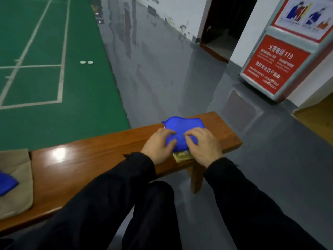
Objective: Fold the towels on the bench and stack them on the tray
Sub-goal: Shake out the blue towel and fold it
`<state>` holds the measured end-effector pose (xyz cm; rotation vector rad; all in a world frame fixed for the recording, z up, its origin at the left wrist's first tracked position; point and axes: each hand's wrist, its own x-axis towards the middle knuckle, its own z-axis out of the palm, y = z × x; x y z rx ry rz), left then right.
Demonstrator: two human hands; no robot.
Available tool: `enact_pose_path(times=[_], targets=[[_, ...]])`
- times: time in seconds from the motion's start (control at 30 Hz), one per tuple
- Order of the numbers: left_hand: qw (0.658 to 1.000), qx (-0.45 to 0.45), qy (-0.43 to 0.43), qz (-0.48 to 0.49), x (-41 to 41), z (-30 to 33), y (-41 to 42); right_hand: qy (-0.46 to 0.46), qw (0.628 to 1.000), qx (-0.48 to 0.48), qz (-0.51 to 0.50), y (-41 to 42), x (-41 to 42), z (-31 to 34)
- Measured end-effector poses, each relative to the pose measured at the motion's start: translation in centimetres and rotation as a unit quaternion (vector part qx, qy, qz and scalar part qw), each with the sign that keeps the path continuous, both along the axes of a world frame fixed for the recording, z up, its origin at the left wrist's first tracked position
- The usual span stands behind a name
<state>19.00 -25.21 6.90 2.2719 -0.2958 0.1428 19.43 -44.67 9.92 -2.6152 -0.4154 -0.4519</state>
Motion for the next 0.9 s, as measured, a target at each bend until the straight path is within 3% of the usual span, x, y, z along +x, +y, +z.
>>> enact_pose_path(times=[0.1,0.27,0.37,0.47,0.6,0.8,0.9], targets=[[0.993,-0.089,0.029,0.076,-1.7,1.0,3.2,0.059,0.996,0.012,0.065,5.3,-0.8,0.1],[0.980,-0.120,0.057,0.151,-6.3,0.8,10.4,0.103,0.984,0.030,0.144,14.1,-3.0,-0.7],[0.973,-0.092,0.062,0.201,-9.8,0.3,14.8,0.124,0.971,0.029,0.202,19.1,-4.3,-1.5],[0.949,0.006,0.099,0.299,-13.8,-2.2,21.0,0.157,0.954,0.019,0.254,23.8,-6.6,-3.0],[0.840,0.231,0.175,0.458,-20.0,-5.4,28.9,0.179,0.934,-0.008,0.308,26.9,-9.1,-4.4],[0.800,0.393,0.028,0.453,-23.6,-3.1,35.6,0.195,0.929,-0.020,0.313,28.2,-9.4,-5.3],[0.759,0.488,0.040,0.429,-24.1,0.1,39.4,0.199,0.927,-0.019,0.317,29.2,-10.0,-5.0]])
